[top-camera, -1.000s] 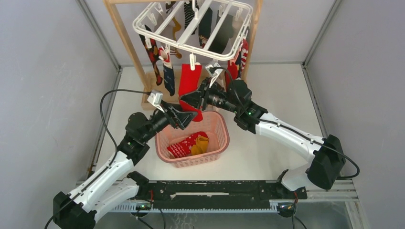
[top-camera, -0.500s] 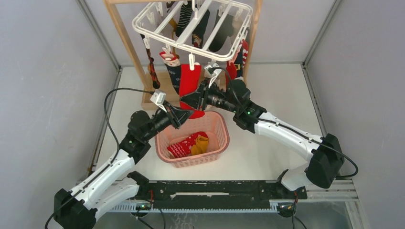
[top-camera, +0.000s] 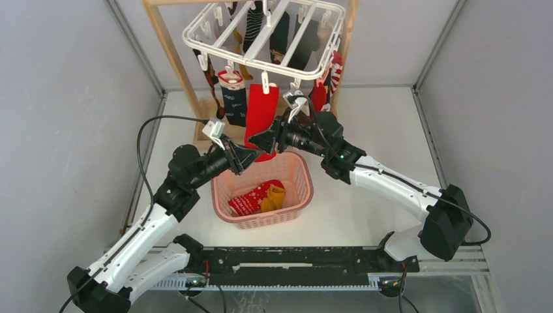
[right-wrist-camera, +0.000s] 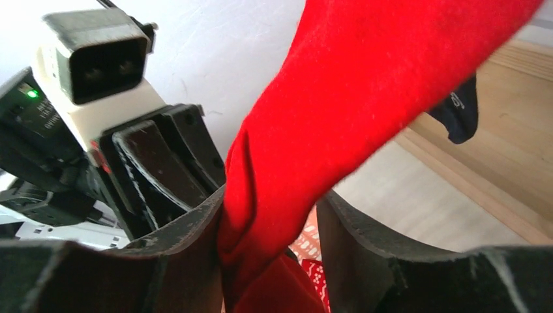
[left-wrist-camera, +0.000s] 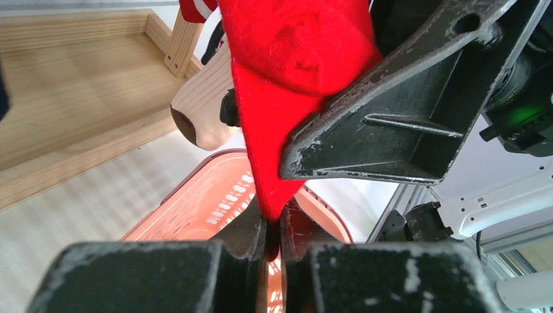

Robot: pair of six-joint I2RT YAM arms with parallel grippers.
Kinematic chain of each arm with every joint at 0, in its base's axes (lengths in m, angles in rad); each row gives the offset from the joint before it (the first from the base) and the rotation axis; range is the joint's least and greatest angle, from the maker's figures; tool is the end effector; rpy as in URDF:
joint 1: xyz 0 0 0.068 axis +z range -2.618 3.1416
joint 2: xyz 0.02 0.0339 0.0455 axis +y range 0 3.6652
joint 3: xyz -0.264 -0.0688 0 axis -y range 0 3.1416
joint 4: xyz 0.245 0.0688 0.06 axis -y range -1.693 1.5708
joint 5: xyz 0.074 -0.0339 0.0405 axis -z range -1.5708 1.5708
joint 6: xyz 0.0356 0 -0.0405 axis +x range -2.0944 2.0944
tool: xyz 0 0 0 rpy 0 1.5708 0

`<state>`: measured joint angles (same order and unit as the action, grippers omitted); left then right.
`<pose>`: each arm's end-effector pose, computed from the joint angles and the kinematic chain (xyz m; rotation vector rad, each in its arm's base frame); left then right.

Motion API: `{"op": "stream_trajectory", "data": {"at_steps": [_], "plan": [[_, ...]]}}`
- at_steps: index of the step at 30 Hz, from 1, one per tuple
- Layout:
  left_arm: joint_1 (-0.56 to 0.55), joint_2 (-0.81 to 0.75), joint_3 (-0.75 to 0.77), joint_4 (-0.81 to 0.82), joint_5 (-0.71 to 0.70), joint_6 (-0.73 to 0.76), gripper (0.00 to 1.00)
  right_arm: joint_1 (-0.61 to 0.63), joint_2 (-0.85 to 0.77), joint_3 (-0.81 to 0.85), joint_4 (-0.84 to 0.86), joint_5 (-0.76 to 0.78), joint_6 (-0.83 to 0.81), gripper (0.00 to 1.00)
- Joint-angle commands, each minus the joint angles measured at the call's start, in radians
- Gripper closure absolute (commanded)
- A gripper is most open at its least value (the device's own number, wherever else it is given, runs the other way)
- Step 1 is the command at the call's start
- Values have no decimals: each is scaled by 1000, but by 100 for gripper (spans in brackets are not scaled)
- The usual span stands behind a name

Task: Remove the socks clipped to the hanger
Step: Remove the sock from the hanger.

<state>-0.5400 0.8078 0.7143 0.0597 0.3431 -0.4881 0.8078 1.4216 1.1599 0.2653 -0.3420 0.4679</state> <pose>0.1607 -0.1103 0.3375 0.3262 1.6789 -1.0563 0.2267 0.2543 0.3695 -0.5745 1.6161 1.2444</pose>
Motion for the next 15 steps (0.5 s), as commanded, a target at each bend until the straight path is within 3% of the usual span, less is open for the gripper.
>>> {"op": "stream_trajectory", "data": {"at_steps": [1, 7, 15], "plan": [[33, 14, 81, -46, 40, 3, 90, -17, -71, -27, 24, 45, -32, 42], [113, 35, 95, -47, 95, -28, 91, -16, -134, -72, 40, 109, -75, 35], [179, 56, 123, -43, 142, -57, 90, -14, -216, -110, 101, 161, -153, 34]]}}
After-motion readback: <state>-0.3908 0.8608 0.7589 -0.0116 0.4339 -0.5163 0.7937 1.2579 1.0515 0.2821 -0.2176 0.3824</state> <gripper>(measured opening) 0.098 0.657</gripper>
